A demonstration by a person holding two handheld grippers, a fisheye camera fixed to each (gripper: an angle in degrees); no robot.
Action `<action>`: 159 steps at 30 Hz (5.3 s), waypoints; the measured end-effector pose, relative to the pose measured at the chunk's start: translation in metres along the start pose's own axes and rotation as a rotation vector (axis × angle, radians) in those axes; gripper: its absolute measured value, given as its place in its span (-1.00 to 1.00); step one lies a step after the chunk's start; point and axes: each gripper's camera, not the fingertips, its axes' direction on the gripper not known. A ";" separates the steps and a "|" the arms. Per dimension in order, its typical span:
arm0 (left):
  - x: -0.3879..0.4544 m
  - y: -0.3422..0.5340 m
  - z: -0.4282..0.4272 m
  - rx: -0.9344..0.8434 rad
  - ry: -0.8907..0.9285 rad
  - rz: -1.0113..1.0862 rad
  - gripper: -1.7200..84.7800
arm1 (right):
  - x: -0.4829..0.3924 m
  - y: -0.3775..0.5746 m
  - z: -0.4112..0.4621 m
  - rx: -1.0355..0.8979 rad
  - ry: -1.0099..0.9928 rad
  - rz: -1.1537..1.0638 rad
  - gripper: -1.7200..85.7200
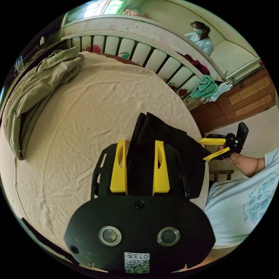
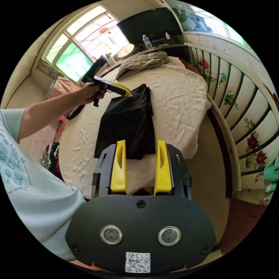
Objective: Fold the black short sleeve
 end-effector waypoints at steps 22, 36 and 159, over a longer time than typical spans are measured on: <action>0.142 -0.016 -0.018 -0.030 -0.245 -0.003 -0.91 | -0.083 0.006 0.072 -0.045 0.315 -0.083 -0.88; 0.270 0.032 -0.129 0.248 -0.304 0.037 -0.92 | -0.161 0.027 0.109 0.047 0.483 -0.205 -0.91; 0.767 0.622 -0.855 0.511 -0.892 -1.239 -0.89 | -0.656 -0.234 0.645 0.152 0.039 -0.970 -0.84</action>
